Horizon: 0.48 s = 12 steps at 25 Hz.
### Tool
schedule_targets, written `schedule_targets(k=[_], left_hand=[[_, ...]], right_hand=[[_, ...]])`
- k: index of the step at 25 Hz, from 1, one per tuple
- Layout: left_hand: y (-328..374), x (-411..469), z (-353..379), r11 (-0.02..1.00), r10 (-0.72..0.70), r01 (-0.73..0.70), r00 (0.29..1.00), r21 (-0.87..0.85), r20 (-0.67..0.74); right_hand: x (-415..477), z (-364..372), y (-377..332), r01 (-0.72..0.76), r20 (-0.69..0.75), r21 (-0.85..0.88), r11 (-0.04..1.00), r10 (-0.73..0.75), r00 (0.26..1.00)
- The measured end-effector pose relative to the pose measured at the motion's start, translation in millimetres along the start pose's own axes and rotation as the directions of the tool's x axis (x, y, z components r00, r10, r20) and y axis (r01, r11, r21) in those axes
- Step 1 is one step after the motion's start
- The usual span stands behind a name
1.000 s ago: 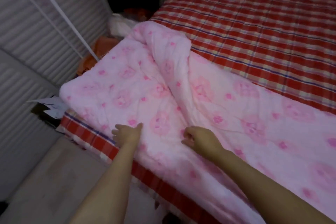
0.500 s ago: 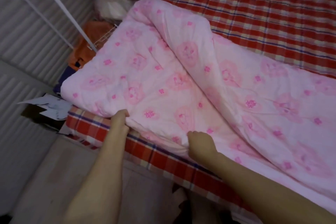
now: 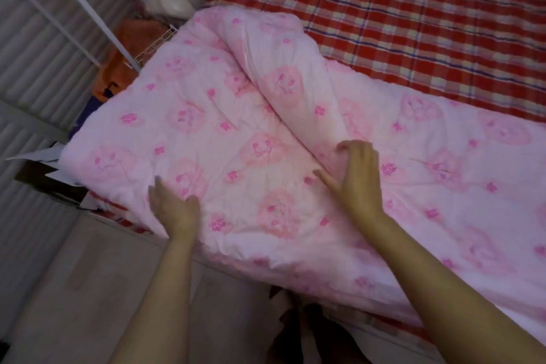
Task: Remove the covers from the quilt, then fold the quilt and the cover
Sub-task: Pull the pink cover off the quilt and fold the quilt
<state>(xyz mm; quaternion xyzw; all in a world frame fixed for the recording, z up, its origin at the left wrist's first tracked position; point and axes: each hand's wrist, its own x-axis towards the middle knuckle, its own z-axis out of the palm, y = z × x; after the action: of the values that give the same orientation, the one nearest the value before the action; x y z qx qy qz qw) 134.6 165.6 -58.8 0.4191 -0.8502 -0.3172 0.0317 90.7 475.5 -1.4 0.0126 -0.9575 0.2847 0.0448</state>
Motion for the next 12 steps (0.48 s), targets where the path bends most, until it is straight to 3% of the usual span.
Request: schedule_targets(k=[1, 2, 3, 4, 6, 8, 9, 11, 12], left_hand=[[21, -16, 6, 0.977, 0.212, -0.213, 0.967, -0.009, 0.138], [34, -33, 19, 0.936, 0.329, -0.352, 0.888, 0.014, 0.320], [40, -53, 31, 0.907, 0.327, -0.416, 0.792, 0.064, 0.516], [38, -67, 41, 0.897, 0.217, -0.417, 0.703, 0.146, 0.677], [32, -78, 44, 0.924, 0.012, -0.317, 0.580, 0.213, 0.815], [39, -69, 26, 1.000, 0.006, -0.013, 0.611, 0.003, 0.792], [49, -63, 18, 0.983, 0.046, 0.100, 0.674, -0.153, 0.738], [81, -56, 12, 0.942, 0.130, 0.067, 0.830, -0.328, 0.542], [95, -56, 20, 0.951, 0.179, -0.021, 0.851, -0.309, 0.494]], right_hand=[[19, -13, 9, -0.167, 0.028, -0.040, 0.985, 0.168, 0.985], [30, -22, 14, -0.315, 0.183, -0.097, 0.944, 0.328, 0.927], [33, -24, 16, -0.357, 0.337, -0.235, 0.904, 0.420, 0.843], [31, -23, 14, -0.280, 0.447, -0.334, 0.900, 0.413, 0.793], [10, -17, -2, -0.013, 0.517, -0.377, 0.926, 0.223, 0.826], [-30, 0, -21, 0.284, 0.466, -0.257, 0.924, -0.139, 0.874], [-56, 9, -28, 0.367, 0.502, -0.236, 0.900, -0.211, 0.839], [-93, 36, -30, 0.422, 0.625, -0.193, 0.886, -0.221, 0.749], [-106, 54, -23, 0.405, 0.660, -0.151, 0.902, -0.214, 0.721]])
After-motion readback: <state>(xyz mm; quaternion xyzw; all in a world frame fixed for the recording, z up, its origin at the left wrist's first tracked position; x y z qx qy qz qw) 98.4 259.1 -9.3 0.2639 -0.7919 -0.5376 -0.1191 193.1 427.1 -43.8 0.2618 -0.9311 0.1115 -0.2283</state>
